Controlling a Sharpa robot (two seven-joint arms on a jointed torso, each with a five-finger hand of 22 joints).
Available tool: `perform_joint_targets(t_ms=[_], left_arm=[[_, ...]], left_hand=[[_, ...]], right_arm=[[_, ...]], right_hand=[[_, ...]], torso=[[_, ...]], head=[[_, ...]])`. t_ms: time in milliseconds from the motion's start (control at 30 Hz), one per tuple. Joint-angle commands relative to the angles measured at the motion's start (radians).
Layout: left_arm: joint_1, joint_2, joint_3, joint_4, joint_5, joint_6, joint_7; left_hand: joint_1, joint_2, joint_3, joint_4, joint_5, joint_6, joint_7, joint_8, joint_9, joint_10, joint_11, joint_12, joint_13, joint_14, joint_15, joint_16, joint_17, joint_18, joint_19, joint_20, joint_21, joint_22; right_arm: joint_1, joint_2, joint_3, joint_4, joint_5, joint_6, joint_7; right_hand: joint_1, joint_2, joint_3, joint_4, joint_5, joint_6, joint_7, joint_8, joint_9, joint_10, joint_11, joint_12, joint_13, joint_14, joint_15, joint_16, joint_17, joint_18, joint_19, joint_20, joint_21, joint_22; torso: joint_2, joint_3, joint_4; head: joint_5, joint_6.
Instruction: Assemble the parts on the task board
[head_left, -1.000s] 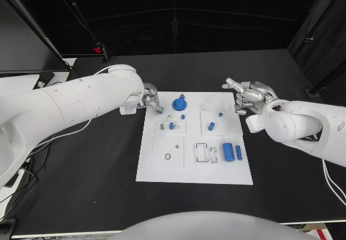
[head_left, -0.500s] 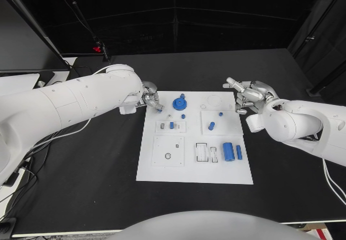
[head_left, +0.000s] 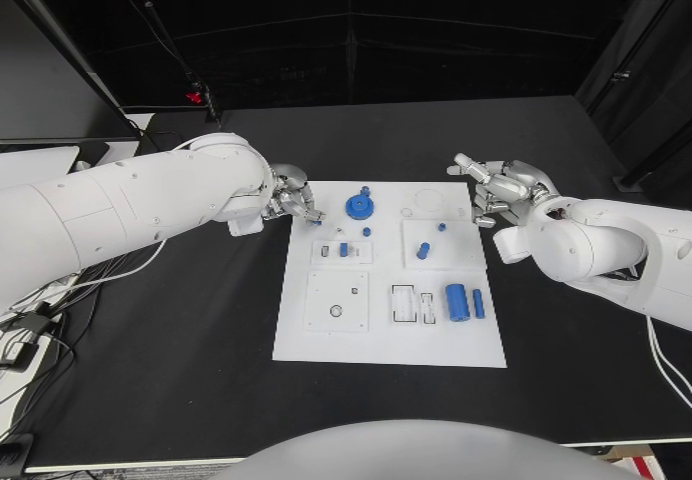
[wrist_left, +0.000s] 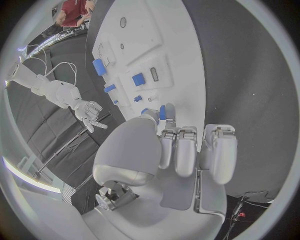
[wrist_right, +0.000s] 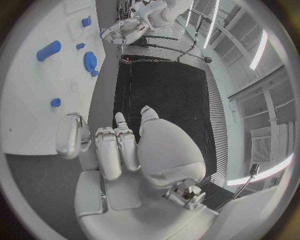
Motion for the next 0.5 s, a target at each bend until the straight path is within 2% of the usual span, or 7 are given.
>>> perform_joint_targets(t_ms=[33,267,500], left_arm=[[0.003,-0.018,0.001,0.038,0.050,-0.014,-0.034],[0.004,-0.071,0.001,0.139,0.055,-0.036,-0.101],[0.003,-0.095,0.000,0.201,0.032,-0.048,-0.159]], left_hand=[[0.061,0.055,0.016,-0.006,0.003,0.007,-0.003,0.001,0.002,0.110,-0.003,-0.001,0.261,0.105,-0.008,0.001,0.263,-0.006,0.104,-0.005,0.003,0.263],[0.063,0.052,0.026,-0.007,0.005,0.007,-0.003,0.001,0.004,0.110,-0.003,-0.001,0.261,0.105,-0.008,0.001,0.263,-0.006,0.104,-0.004,0.003,0.263],[0.064,0.051,0.028,-0.007,0.006,0.006,-0.003,0.000,0.005,0.110,-0.003,-0.001,0.261,0.105,-0.007,0.001,0.263,-0.006,0.104,-0.004,0.003,0.263]], right_arm=[[0.001,-0.001,0.001,0.002,-0.001,-0.003,0.005],[0.001,-0.003,0.000,0.002,-0.001,-0.003,0.006],[0.001,-0.004,0.000,0.003,-0.001,-0.003,0.007]], right_hand=[[0.008,0.003,-0.006,0.003,0.004,-0.007,0.002,0.006,0.000,0.106,0.006,0.002,0.263,0.106,0.009,0.002,0.263,0.017,-0.006,-0.002,-0.005,0.154],[0.009,0.004,-0.006,0.003,0.004,-0.008,0.003,0.008,0.000,0.106,0.007,0.002,0.263,0.106,0.009,0.002,0.263,0.017,-0.006,-0.002,-0.005,0.154],[0.009,0.005,-0.006,0.003,0.004,-0.008,0.003,0.009,0.000,0.106,0.007,0.002,0.263,0.106,0.009,0.002,0.263,0.017,-0.006,-0.002,-0.006,0.154]], torso=[[0.000,-0.0002,-0.0009],[0.001,-0.0010,-0.0016],[0.001,-0.0014,-0.0021]], head=[[0.004,-0.002],[0.006,-0.005],[0.010,-0.009]])
